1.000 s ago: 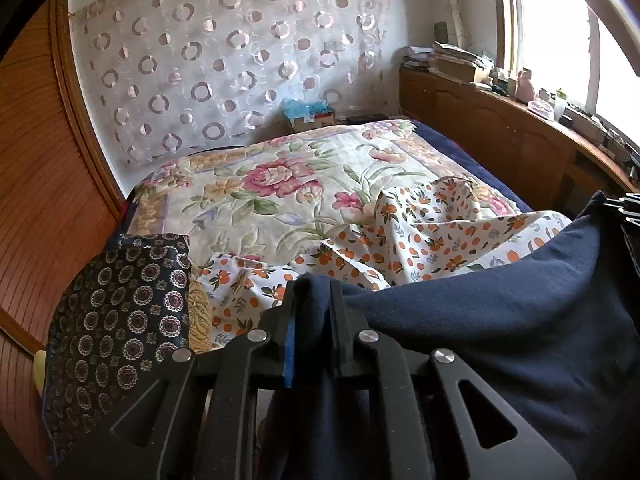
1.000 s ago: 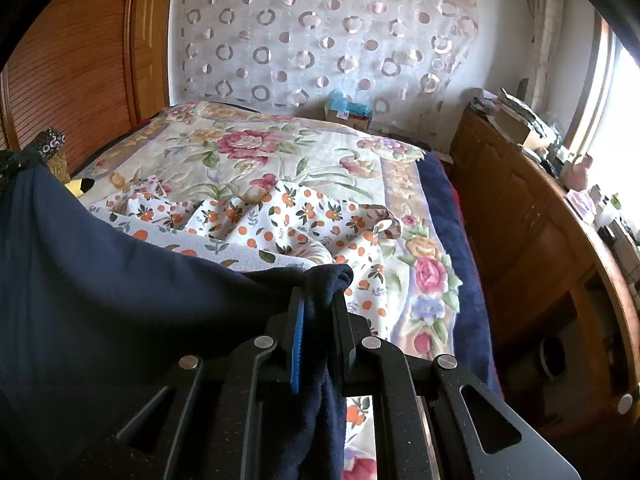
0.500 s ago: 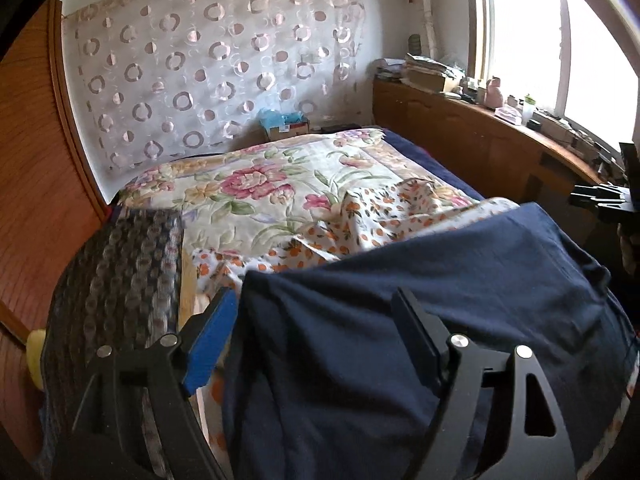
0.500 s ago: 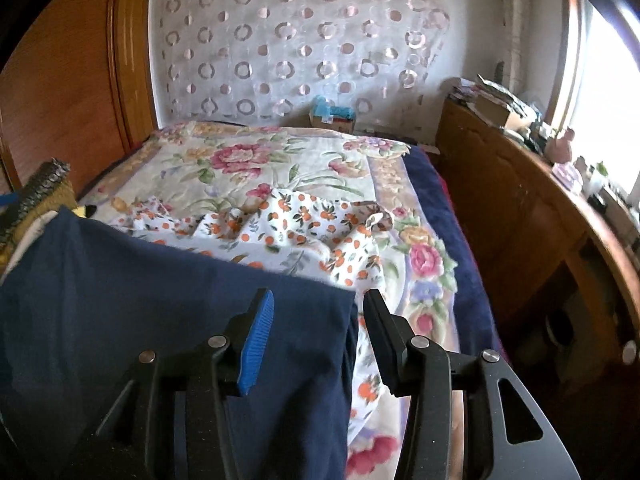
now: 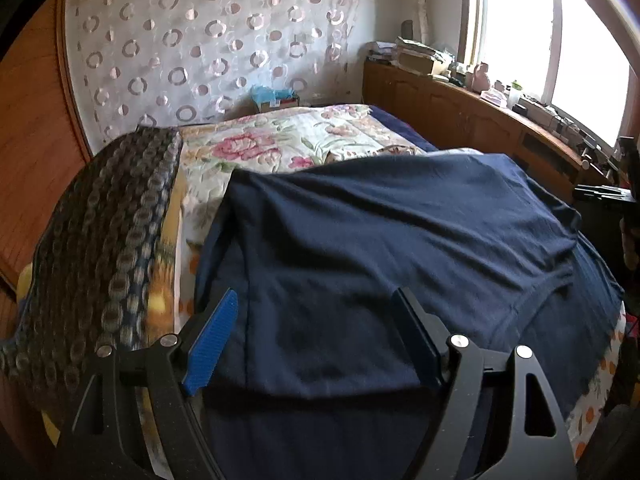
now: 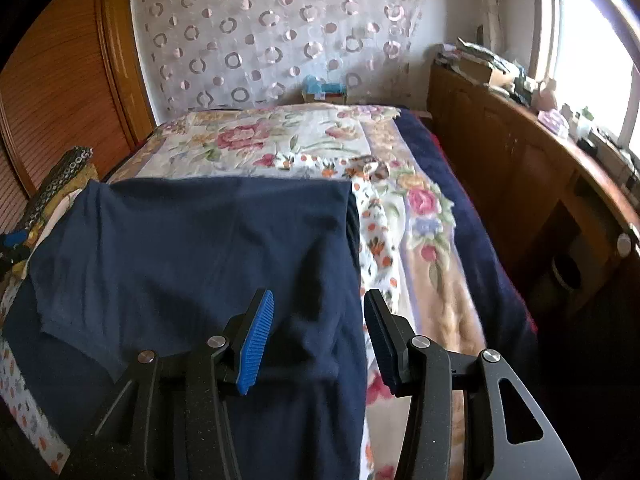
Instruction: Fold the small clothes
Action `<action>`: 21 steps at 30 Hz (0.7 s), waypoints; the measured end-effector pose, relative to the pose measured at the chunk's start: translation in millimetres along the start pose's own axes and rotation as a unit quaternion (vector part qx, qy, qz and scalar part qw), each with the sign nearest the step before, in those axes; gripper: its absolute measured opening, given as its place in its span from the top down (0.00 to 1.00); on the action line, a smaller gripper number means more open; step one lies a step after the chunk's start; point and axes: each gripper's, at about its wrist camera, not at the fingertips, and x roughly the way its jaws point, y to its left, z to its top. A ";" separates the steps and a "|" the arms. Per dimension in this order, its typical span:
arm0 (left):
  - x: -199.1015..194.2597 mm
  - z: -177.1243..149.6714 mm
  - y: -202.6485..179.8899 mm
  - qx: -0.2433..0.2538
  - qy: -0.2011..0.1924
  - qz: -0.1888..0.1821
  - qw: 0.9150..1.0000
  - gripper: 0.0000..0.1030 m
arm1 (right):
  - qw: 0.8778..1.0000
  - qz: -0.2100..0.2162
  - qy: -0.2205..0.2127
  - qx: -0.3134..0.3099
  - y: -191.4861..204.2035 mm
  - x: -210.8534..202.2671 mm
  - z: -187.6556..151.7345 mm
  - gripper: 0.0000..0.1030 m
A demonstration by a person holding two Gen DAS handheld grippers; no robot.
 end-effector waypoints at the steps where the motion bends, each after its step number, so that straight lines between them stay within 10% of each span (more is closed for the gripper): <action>1: -1.1 -3.9 -0.1 -0.001 0.003 0.001 1.000 0.23 | 1.000 0.001 0.006 0.000 2.1 1.5 -0.5 0.52; 21: 9.4 -44.9 9.7 -0.099 0.058 0.026 0.993 0.23 | 1.000 -0.013 0.025 -0.004 20.7 31.9 0.6 0.52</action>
